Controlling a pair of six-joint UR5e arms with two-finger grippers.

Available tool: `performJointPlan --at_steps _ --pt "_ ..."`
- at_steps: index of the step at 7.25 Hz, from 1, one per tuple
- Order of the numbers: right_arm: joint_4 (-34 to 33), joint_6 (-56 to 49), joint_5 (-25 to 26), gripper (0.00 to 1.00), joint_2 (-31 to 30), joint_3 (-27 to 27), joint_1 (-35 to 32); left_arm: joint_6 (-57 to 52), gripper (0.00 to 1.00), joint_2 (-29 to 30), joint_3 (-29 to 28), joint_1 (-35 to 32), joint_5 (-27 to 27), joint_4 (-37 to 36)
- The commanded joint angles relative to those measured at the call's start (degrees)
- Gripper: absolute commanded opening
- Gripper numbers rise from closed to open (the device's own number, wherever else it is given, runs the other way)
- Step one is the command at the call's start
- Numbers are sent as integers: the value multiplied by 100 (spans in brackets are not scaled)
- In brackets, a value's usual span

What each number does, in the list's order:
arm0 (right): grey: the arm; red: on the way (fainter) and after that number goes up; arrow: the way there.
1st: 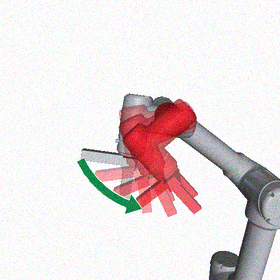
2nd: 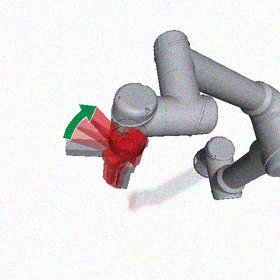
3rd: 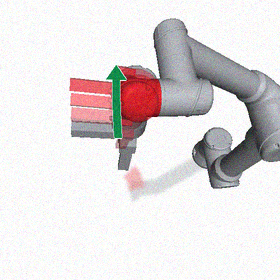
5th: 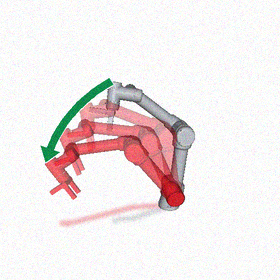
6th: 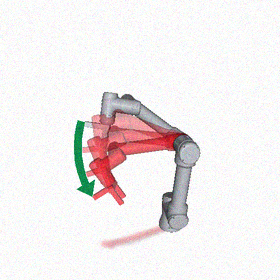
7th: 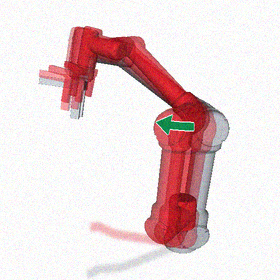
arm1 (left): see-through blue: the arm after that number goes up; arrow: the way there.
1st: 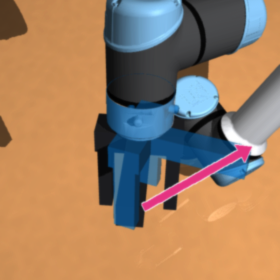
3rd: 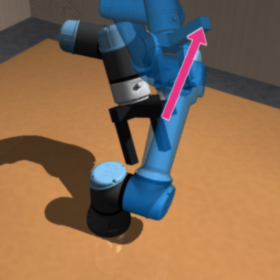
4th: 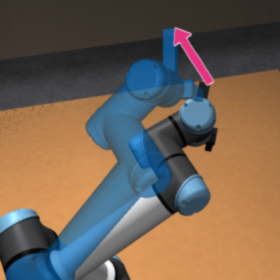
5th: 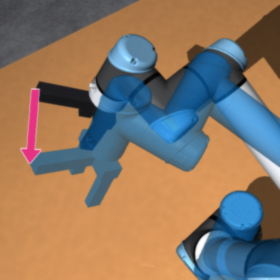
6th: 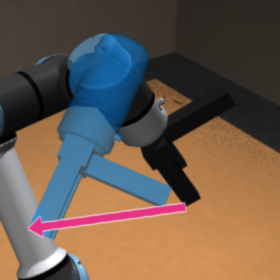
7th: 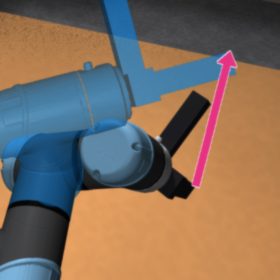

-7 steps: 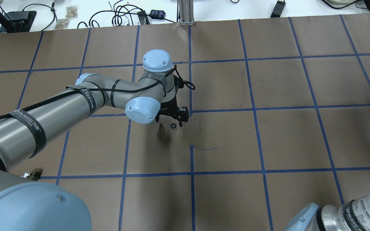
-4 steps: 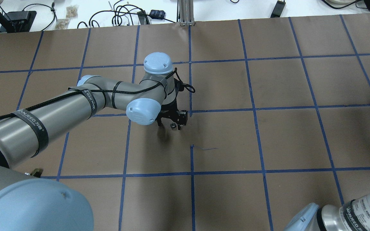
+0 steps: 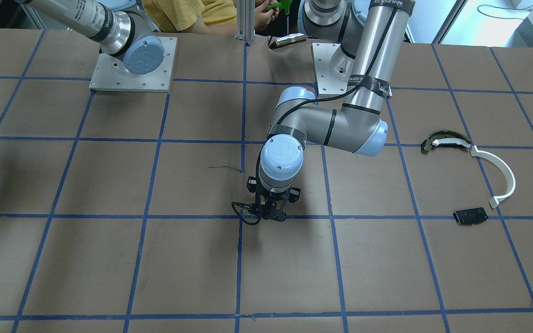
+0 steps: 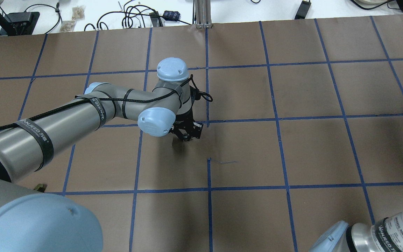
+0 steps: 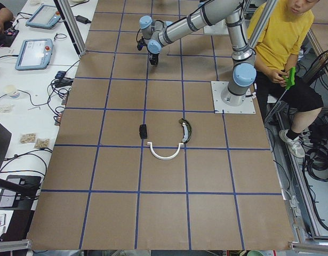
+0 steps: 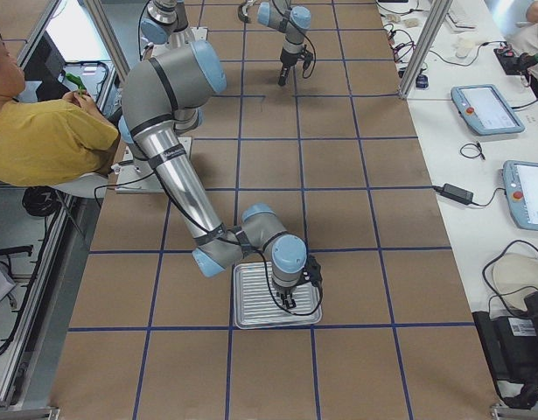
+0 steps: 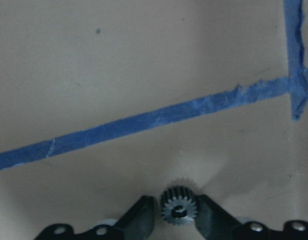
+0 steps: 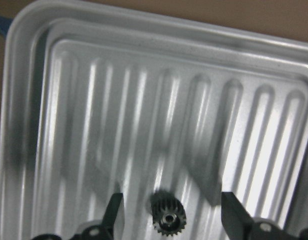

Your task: Place bearing gear from tray to pile

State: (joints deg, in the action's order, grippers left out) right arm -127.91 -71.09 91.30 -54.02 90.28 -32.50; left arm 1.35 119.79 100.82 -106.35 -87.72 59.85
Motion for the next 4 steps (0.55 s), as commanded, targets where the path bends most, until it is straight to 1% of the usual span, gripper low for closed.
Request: performJointPlan --at_steps 1,2,3,4 --pt "91 -11 -7 69 6 -28 59 -56 0 -17 -71 9 0 -52" --pt "82 -2 -15 65 6 -28 59 -56 0 -34 -98 61 -26 -61" --pt "82 -2 -15 57 -3 -28 59 -56 0 -113 -202 201 -78 9" --pt "82 -2 -24 51 6 -28 59 -73 0 -227 -386 568 -88 332"
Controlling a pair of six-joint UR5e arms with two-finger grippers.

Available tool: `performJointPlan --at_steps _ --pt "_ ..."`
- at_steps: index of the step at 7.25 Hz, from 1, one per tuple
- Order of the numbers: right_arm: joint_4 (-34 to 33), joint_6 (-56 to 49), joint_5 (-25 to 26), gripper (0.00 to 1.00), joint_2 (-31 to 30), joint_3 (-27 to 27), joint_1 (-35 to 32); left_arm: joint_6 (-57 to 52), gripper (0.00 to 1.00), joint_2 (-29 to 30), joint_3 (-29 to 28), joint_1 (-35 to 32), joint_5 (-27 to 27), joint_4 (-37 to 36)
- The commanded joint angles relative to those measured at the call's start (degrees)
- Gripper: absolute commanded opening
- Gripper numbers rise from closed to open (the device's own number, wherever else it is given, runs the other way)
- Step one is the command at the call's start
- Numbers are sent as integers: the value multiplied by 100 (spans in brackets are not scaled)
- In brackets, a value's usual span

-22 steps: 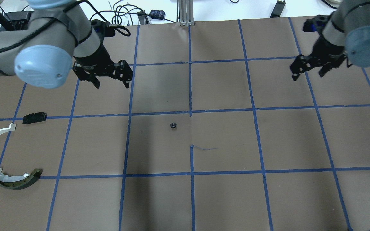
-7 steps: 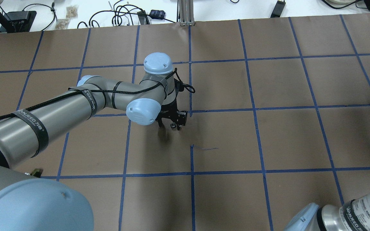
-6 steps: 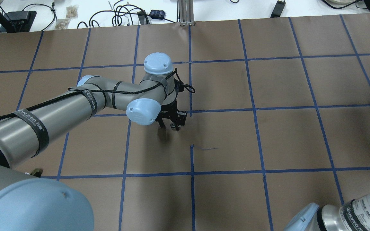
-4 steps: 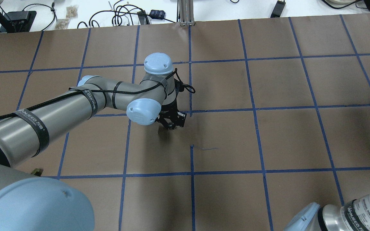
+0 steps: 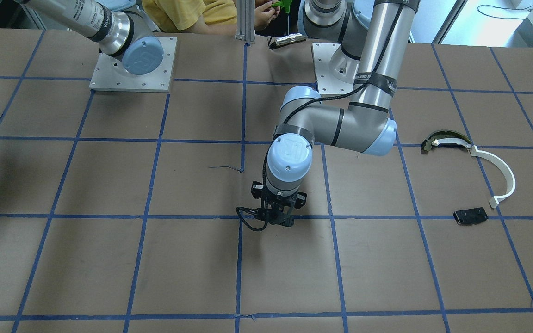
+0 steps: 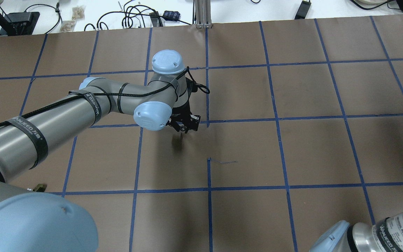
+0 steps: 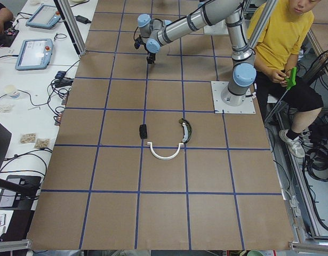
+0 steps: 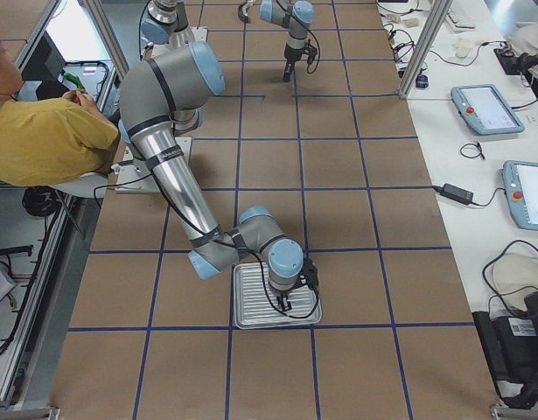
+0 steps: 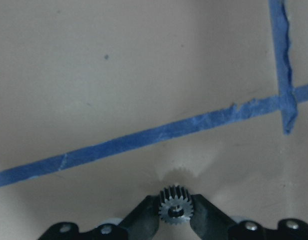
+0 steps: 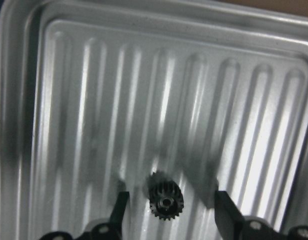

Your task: Place bearing gear from tray to pile

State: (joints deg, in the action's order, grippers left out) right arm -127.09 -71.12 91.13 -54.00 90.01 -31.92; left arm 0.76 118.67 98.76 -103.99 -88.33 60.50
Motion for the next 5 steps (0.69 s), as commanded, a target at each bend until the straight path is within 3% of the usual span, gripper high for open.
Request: performJointPlan --at_steps 1,3,5 --pt "0 1 -25 50 -5 -9 2 -258 0 -230 -390 762 -36 722" --pt "-26 1 -78 49 4 -1 -7 -1004 0 -537 -681 1738 -192 1400" --pt "-26 1 -78 37 4 -10 -7 -2311 0 -635 -630 2939 -764 1447"
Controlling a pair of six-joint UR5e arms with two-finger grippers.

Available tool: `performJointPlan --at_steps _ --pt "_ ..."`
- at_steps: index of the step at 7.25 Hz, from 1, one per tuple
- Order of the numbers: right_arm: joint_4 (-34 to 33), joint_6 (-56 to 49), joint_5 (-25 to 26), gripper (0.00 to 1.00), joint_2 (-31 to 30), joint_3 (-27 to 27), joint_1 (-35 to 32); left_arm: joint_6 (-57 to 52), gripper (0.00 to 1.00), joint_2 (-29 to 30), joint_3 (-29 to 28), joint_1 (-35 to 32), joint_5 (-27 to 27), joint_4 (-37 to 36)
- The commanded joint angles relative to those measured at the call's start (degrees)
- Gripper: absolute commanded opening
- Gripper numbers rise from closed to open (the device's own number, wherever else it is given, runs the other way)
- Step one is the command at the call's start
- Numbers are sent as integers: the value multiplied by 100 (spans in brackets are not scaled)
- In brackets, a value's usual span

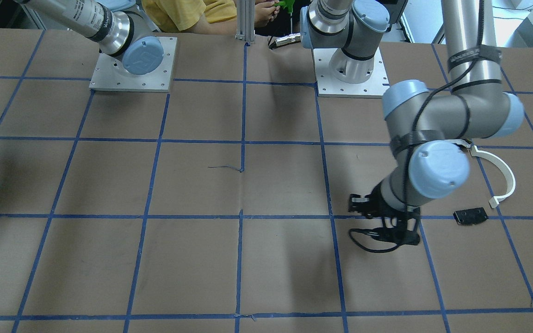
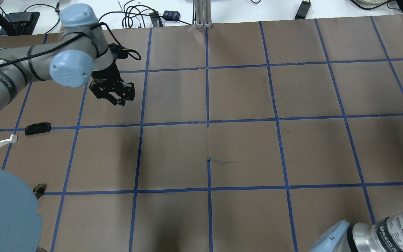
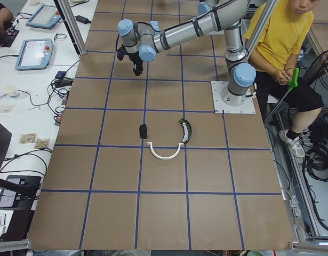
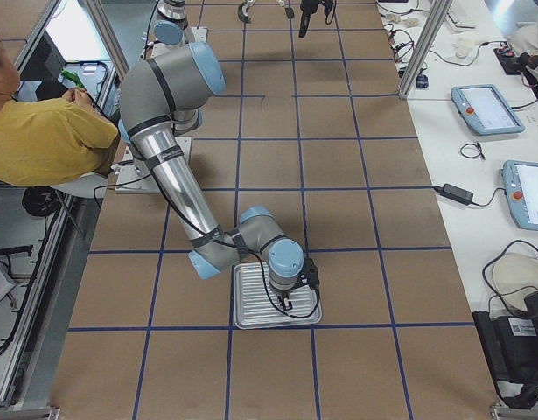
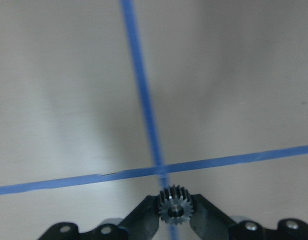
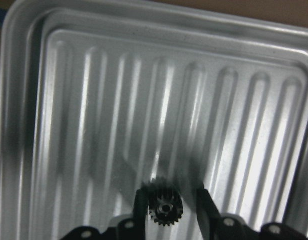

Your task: Place bearing gear from tray to pile

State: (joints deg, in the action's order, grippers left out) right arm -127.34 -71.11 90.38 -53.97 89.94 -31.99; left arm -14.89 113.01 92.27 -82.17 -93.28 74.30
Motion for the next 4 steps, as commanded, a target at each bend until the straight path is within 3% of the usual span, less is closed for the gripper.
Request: performJointPlan --at_steps 1,4 --pt "16 -8 -3 31 -8 -3 8 -1022 0 -86 45 1286 -296 67" --pt "104 62 49 19 -340 23 -44 -1832 0 -104 71 2394 -340 5"
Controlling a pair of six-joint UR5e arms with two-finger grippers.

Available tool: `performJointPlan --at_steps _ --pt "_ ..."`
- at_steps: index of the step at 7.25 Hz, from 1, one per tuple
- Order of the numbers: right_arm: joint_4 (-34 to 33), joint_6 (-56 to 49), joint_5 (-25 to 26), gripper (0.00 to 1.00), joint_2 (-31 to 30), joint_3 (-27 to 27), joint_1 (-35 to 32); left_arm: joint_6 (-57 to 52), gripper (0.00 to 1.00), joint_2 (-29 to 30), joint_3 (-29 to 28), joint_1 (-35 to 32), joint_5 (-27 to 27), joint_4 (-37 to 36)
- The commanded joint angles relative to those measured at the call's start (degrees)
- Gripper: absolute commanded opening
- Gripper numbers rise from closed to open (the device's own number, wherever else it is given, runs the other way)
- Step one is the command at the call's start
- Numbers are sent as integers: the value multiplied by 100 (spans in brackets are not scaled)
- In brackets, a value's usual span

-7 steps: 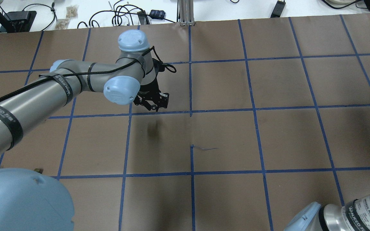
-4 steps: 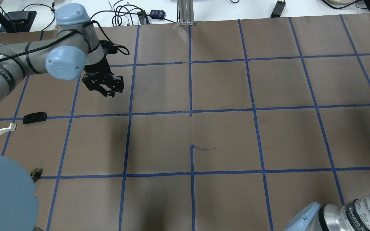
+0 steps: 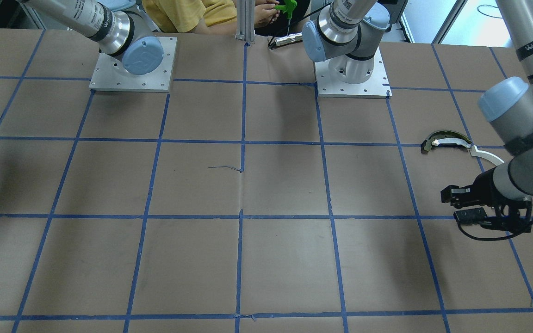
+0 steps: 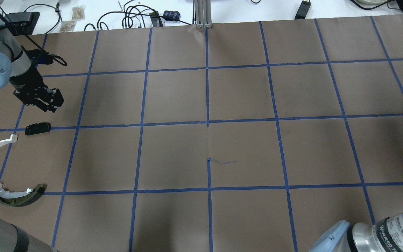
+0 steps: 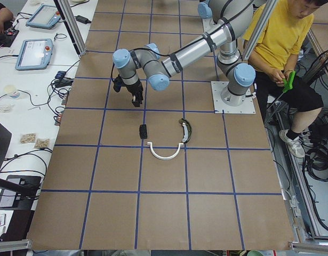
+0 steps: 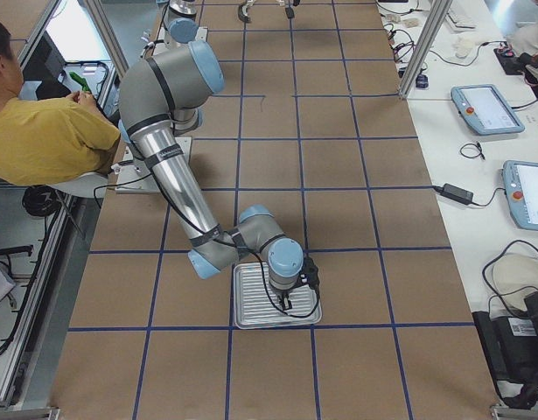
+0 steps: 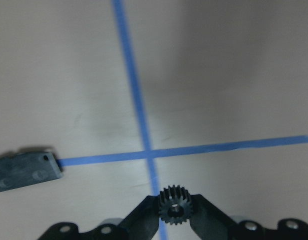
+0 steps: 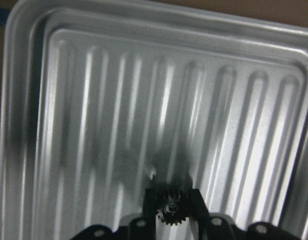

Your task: Place bearing gear from tray to pile

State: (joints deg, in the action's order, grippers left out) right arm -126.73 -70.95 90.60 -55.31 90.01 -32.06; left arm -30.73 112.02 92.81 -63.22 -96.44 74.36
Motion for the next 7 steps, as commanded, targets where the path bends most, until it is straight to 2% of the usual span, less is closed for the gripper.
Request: performJointPlan --at_steps 1,2,4,7 --pt "383 177 -25 19 -513 60 -185 -649 0 65 62 861 -7 -1" --pt "769 744 -25 19 -838 104 -630 -836 0 179 132 1212 11 -27" --pt "1324 2234 -43 17 -1454 209 -1980 -820 0 320 377 1312 -6 -115" --pt "1266 5974 -113 17 -1755 429 -4747 -838 0 566 528 1444 2 -132"
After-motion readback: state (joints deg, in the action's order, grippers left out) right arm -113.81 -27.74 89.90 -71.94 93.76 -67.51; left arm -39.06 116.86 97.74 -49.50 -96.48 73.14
